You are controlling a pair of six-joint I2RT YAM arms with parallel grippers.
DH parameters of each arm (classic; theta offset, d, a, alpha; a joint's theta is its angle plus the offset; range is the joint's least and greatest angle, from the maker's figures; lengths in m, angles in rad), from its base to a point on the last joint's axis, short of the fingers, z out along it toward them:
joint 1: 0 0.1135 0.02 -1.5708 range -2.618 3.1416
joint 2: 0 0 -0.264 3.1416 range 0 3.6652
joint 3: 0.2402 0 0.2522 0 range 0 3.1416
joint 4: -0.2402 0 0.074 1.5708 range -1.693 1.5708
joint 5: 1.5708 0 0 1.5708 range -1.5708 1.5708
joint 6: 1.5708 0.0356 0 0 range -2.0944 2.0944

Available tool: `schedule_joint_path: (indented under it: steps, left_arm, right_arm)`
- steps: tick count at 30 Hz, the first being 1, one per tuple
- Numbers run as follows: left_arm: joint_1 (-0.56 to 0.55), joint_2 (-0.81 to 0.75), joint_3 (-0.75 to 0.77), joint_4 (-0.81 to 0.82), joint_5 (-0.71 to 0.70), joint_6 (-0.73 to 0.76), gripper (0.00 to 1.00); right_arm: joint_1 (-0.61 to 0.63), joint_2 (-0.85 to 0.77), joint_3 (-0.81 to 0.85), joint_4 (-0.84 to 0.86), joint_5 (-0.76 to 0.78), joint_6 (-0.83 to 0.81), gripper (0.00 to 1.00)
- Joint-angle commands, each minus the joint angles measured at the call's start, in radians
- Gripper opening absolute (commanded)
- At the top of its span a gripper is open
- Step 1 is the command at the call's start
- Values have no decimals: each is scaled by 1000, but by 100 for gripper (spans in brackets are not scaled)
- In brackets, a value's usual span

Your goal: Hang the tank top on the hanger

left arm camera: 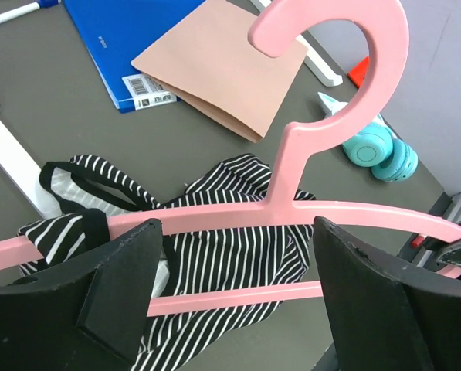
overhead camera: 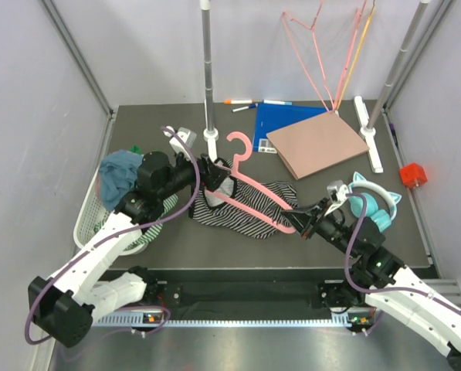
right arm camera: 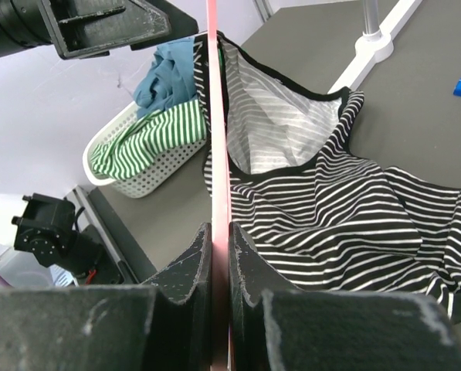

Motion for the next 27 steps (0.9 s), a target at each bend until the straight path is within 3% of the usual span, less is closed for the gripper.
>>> schedule_joint_path:
  steps: [1,15,24,27]
  left_arm:
    - [-1,-4,37,65,16,38,83]
    - [-50,82,49,180,29,68,84]
    - [-121,157,87,194,-68,121,83]
    - [-141,174,95,194,-97,141,78]
  right_arm:
    - [12,16,-8,125,6,15,0]
    - [12,36,-27,169,-9,34,0]
    - [12,39,-33,186,-30,41,0]
    - [12,47,-36,194,-34,44,0]
